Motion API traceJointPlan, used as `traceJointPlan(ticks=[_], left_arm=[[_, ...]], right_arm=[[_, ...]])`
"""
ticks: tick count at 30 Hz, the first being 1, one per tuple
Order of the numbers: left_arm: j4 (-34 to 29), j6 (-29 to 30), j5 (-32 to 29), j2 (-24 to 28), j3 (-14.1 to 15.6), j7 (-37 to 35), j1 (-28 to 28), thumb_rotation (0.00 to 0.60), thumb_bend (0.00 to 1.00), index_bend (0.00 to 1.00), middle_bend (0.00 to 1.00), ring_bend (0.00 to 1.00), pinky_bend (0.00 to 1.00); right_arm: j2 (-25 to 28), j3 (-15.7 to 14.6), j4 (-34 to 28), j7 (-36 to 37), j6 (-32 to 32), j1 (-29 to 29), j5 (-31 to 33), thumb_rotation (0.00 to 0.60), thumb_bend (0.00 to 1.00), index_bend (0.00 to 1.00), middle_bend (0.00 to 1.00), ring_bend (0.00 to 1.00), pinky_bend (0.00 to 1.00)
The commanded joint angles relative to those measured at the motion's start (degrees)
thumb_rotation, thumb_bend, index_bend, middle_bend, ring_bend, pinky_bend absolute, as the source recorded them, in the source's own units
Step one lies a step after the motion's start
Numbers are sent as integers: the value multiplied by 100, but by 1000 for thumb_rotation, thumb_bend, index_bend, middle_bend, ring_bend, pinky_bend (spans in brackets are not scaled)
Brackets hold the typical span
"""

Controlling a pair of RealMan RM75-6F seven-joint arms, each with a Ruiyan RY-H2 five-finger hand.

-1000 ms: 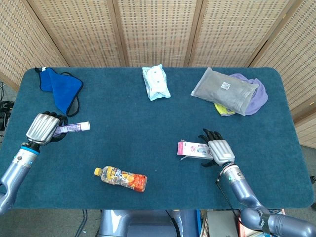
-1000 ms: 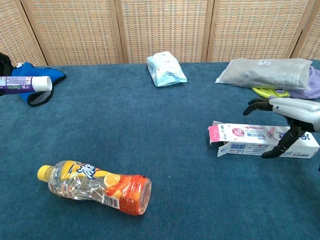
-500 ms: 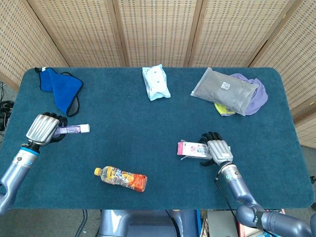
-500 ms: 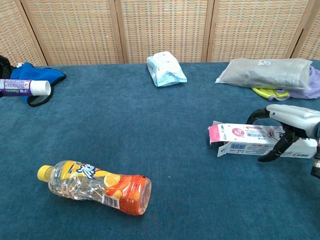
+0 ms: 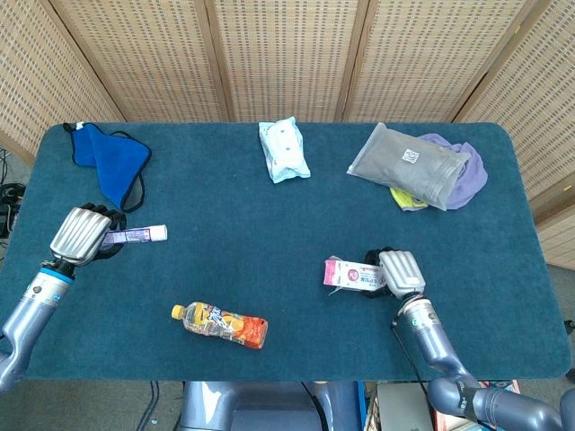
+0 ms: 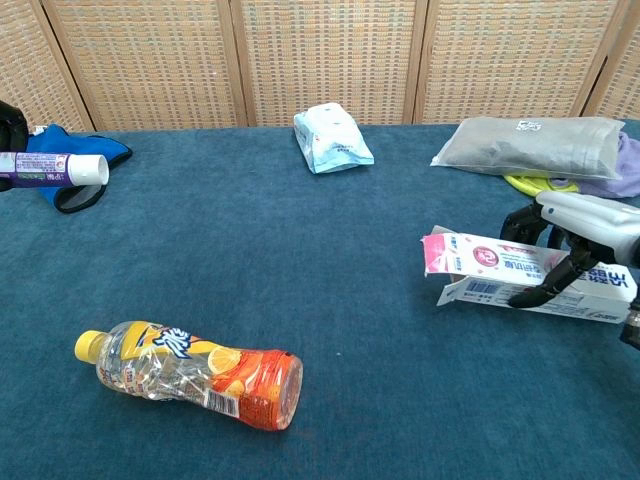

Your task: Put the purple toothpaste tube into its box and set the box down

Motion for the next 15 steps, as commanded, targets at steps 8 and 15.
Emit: traceJointPlan(ticks=[8, 15], left_arm=[[-540, 55, 109, 206, -40, -21, -58, 600, 348, 750, 587, 471, 458], [-1270, 27, 247, 414, -109, 27, -202, 600, 348, 750, 587, 471, 457]], right_arm=[[281, 120, -755, -41, 162, 20, -107, 600, 95, 524, 475, 359, 415], [350, 195, -1173, -257, 139, 129, -11, 600, 96, 527, 475, 359, 415]])
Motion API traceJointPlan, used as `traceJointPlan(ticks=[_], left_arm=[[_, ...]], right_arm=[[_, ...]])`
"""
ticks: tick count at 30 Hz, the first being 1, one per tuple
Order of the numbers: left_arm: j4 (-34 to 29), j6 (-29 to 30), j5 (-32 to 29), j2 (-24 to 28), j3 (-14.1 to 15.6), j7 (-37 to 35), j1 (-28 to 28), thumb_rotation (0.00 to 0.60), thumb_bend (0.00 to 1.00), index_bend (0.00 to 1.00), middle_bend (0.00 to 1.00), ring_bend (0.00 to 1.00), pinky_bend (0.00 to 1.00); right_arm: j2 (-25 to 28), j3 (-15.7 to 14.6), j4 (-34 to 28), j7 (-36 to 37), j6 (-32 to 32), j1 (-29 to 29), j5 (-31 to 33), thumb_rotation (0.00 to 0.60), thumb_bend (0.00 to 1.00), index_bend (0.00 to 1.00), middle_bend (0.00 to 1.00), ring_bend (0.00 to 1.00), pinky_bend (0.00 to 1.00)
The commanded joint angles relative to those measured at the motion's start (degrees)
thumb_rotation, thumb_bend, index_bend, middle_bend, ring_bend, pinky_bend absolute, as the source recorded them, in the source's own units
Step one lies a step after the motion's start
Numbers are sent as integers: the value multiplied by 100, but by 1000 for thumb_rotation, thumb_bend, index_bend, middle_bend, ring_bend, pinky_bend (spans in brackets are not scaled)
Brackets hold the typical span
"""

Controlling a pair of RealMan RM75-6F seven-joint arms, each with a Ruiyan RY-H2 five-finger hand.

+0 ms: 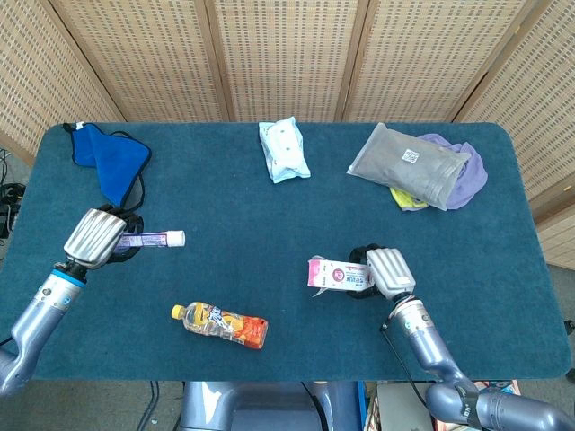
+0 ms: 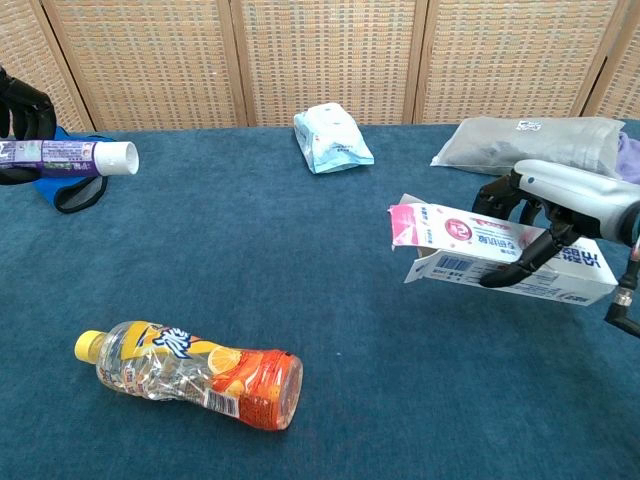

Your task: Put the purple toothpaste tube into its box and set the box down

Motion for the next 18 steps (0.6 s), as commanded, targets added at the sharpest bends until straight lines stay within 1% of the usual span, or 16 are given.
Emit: traceJointPlan(ticks=[1, 8, 14, 18], left_arm=[[-444, -55, 82, 160, -51, 76, -112, 600, 348, 750, 587, 471, 457], [-1249, -467, -10, 503, -152, 543, -375, 600, 348, 750, 588, 471, 457], [-2034, -1125, -475, 998, -272, 1192, -669, 600, 348, 750, 590, 471, 459], [-2377, -1354, -829, 1197, -364, 1590, -800, 600, 348, 750, 595, 471, 461]], right_arm=[[18, 43, -128, -106, -17, 57, 88, 600, 96, 527, 476, 359, 415], [-6, 163, -336, -436, -74, 258, 291, 600, 95, 529, 477, 359, 415], [-64, 242, -512, -744, -95, 468, 424, 600, 95, 532, 480, 359, 415], [-109, 247, -597, -862, -75, 548, 476, 600, 96, 533, 480, 359, 415]])
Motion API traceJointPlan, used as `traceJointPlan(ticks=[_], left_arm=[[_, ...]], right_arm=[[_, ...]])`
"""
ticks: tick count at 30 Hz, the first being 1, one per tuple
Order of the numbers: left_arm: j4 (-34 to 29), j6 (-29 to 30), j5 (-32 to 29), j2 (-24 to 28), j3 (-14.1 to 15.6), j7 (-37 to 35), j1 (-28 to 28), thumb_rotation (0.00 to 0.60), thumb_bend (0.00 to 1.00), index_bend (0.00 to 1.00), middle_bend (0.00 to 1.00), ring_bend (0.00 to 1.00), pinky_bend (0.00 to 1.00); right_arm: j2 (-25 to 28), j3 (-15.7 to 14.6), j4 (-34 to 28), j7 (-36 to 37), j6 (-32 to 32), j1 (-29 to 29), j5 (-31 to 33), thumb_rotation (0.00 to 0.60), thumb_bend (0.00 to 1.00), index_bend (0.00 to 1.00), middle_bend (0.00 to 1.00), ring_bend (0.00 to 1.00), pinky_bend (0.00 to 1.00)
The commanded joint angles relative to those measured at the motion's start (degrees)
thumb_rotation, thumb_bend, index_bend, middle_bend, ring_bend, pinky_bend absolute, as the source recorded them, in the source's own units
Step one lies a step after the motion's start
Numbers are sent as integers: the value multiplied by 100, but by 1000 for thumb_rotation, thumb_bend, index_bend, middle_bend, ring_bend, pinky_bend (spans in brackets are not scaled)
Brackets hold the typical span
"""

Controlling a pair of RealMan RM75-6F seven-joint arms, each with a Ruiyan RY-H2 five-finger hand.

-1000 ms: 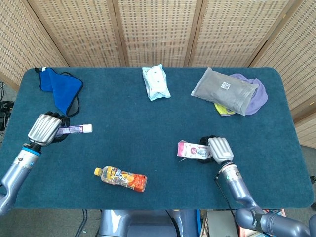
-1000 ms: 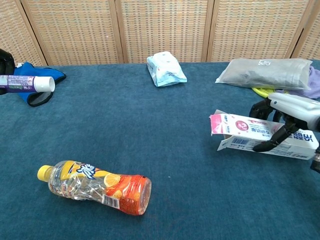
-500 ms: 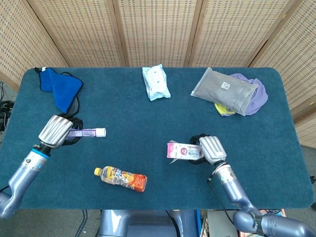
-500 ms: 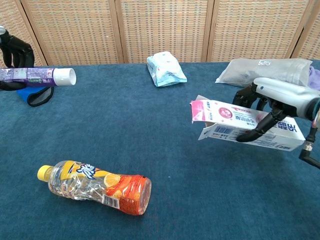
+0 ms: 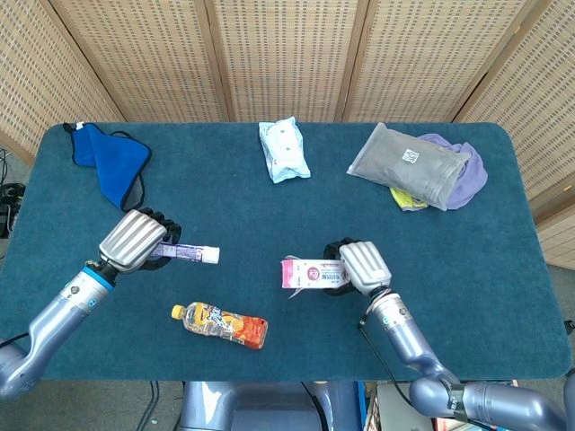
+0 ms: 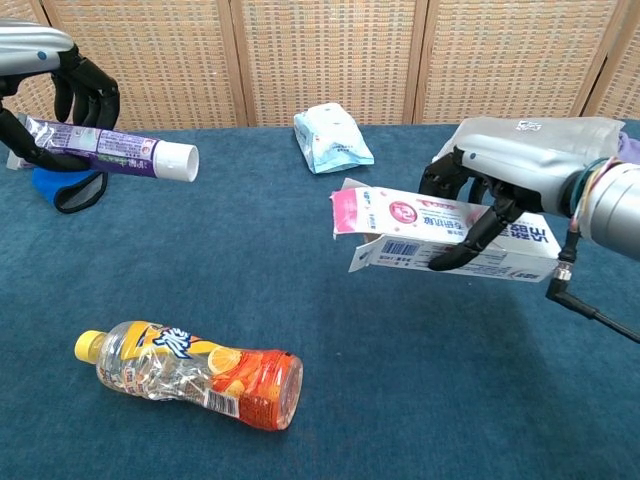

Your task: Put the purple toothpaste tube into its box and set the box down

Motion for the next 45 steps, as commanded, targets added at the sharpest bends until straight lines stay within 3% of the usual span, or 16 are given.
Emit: traceJointPlan(ticks=[1, 8, 14, 29, 45], left_arm=[[-360, -268, -361, 241, -111, 385, -177, 600, 348, 750, 596, 472, 462], [-843, -554, -1164, 430, -166, 1225, -401, 600, 348, 750, 600, 478, 468], [-1151, -396, -1769, 333, -123, 1918, -530, 600, 348, 750, 600, 479, 470], [-1158, -82, -1835, -119, -10, 1983, -549, 600, 349, 750, 602, 480, 472], [-1129, 113, -1855, -489, 80, 2112, -592, 600, 348, 750, 609, 485, 475]], right_arm=[[-32, 1, -49, -62, 6, 46, 32, 600, 96, 533, 480, 359, 415], [-88, -16, -110, -164, 34, 123, 115, 600, 95, 534, 481, 359, 415], [-154, 24, -37, -203, 22, 242, 197, 600, 94, 536, 482, 359, 415], [-454, 192, 160, -166, 13, 498, 509, 600, 95, 536, 481, 359, 415], [-405, 180, 30, -186, 122, 562, 604, 600, 95, 535, 479, 359, 415]])
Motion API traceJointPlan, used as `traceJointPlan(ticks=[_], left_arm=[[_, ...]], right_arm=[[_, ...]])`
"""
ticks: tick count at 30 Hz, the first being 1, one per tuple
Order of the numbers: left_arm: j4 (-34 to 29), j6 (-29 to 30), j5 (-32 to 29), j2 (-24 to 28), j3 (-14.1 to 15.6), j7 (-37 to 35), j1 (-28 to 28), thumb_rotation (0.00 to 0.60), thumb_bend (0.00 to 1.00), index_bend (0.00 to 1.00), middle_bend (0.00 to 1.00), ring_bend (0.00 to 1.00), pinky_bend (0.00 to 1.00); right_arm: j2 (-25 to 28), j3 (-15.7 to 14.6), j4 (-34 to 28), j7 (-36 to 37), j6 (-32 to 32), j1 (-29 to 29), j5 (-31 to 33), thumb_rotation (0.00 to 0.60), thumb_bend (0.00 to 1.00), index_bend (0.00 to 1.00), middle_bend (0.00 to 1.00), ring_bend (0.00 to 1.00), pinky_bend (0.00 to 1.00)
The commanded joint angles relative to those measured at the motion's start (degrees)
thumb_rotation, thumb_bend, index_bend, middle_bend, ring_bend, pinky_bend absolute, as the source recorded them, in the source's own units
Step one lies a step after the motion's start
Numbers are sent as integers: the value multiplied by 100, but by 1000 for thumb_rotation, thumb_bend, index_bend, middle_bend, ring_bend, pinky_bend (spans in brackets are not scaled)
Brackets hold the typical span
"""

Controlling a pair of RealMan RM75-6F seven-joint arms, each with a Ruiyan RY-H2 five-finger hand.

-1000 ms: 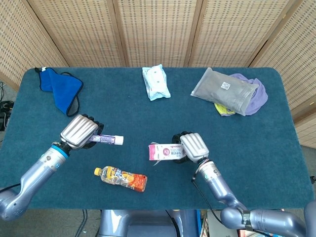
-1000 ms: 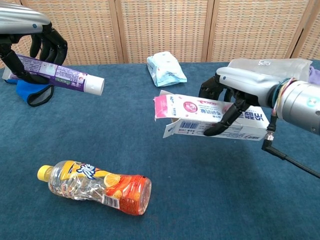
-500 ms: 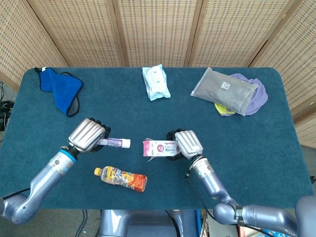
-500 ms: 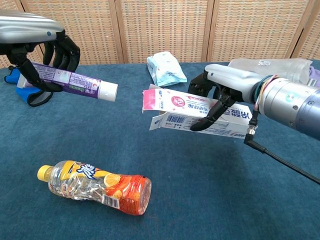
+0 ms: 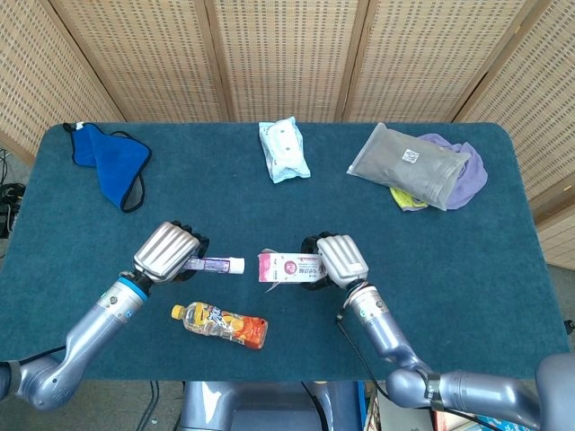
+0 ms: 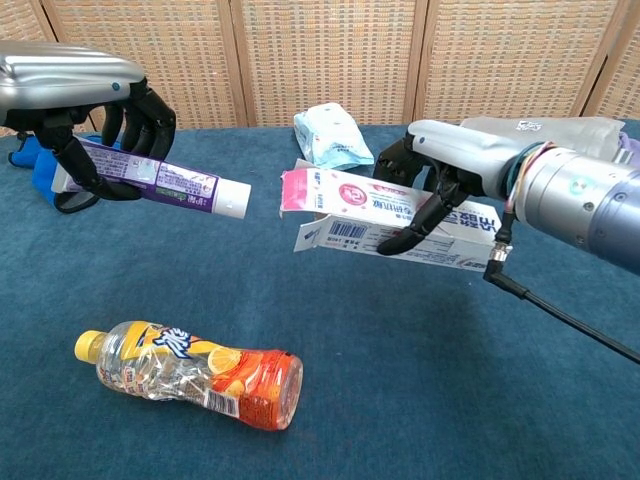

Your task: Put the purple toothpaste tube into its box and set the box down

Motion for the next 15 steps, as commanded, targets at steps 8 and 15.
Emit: traceJointPlan(ticks=[8, 15], left_arm=[[27, 129, 97, -292, -24, -72, -32, 600, 349, 750, 610, 485, 475], [76, 206, 97, -427, -44, -111, -37, 600, 348, 750, 611, 487, 476]], right_arm=[[36, -46, -44, -4, 28, 5, 74, 600, 94, 536, 478, 359, 415], [33, -57, -78, 56, 30, 15, 91, 600, 95, 536, 478, 359, 415]])
